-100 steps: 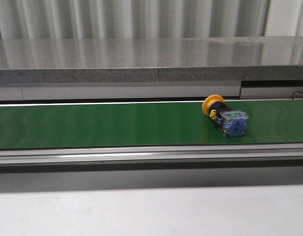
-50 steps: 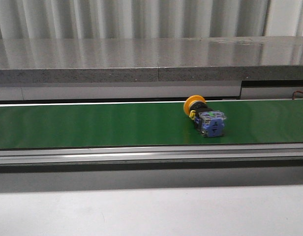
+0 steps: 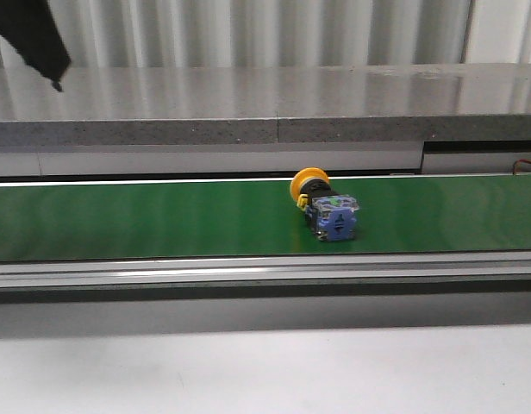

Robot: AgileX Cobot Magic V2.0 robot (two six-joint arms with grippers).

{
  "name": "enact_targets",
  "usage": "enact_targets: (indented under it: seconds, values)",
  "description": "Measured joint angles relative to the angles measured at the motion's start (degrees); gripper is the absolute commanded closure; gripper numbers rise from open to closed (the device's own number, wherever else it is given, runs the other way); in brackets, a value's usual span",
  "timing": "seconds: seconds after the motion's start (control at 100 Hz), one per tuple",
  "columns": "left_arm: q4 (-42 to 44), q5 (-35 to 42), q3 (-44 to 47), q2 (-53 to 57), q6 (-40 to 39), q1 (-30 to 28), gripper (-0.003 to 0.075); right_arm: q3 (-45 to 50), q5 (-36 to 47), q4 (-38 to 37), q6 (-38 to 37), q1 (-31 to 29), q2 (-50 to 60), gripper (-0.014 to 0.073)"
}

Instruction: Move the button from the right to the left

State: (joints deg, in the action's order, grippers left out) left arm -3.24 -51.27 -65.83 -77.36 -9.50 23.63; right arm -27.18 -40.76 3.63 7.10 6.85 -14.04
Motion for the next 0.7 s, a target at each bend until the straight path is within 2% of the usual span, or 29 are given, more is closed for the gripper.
enact_targets:
  seconds: [0.15, 0.34, 0.7]
  values:
    - [5.6, -1.9, -4.6, -7.1, -8.0, 6.6, 0.0206, 0.0, 0.0, 0.1, 0.0, 0.0, 0.0, 0.0659]
    - [6.4, -2.5, -10.7, -14.7, -13.2, 12.3, 0.0206, 0.0, 0.0, 0.1, 0.0, 0.0, 0.0, 0.0659]
    - [-1.6, -2.6, -18.6, -25.5, -14.3, 16.6, 0.0206, 0.0, 0.0, 0.1, 0.0, 0.0, 0.0, 0.0659]
